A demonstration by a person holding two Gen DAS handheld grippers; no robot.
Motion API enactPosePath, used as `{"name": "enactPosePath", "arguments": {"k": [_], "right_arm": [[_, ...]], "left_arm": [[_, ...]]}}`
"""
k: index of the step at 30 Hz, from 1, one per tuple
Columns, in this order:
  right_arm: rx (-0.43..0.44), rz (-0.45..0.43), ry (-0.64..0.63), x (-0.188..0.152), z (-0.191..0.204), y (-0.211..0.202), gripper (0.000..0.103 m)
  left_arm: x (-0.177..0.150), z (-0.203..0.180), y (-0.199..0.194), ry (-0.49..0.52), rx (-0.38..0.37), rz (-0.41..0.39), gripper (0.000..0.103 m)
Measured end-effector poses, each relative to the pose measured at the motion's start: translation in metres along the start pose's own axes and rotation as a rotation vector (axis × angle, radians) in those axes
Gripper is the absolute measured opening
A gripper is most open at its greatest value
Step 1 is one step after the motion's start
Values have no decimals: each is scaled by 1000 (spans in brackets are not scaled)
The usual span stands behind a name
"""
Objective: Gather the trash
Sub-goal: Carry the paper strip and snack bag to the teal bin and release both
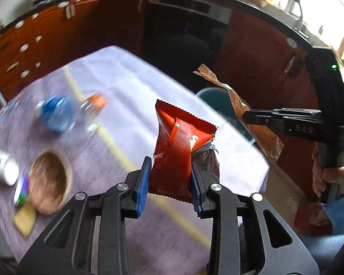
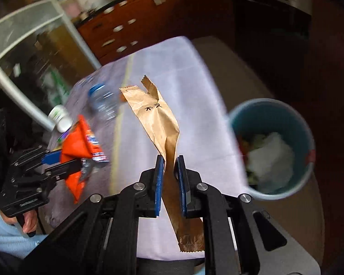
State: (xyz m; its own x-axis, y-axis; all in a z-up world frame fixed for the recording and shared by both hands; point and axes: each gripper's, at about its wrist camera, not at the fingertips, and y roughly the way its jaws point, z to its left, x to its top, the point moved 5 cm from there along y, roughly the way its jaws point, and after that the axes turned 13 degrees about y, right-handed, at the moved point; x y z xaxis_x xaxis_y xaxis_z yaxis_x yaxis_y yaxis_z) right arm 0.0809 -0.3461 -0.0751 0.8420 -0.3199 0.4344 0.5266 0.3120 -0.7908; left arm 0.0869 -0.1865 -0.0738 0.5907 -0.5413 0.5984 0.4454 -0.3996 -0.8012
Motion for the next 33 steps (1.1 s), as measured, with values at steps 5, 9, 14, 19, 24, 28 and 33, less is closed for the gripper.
{"name": "enactPosePath", "arguments": {"k": [5, 9, 14, 19, 24, 28, 33], "right_arm": [[-22, -35, 117, 28, -63, -9, 13], [-42, -37, 173, 45, -98, 0, 14], [-63, -5, 221, 56, -128, 28, 20], [-68, 7, 246, 58, -143, 45, 49], [-67, 0, 254, 62, -149, 49, 64], [-70, -23, 258, 65, -149, 41, 75], [-75, -35, 268, 70, -151, 31, 83]], "left_arm": [[48, -28, 34, 54, -38, 0, 33], [77, -44, 62, 84, -59, 14, 33], [106, -56, 93, 94, -91, 35, 33], [116, -62, 119, 108, -111, 62, 33], [120, -71, 137, 118, -130, 86, 33], [121, -76, 140, 122, -140, 86, 33], [125, -79, 143, 131, -152, 80, 34]]}}
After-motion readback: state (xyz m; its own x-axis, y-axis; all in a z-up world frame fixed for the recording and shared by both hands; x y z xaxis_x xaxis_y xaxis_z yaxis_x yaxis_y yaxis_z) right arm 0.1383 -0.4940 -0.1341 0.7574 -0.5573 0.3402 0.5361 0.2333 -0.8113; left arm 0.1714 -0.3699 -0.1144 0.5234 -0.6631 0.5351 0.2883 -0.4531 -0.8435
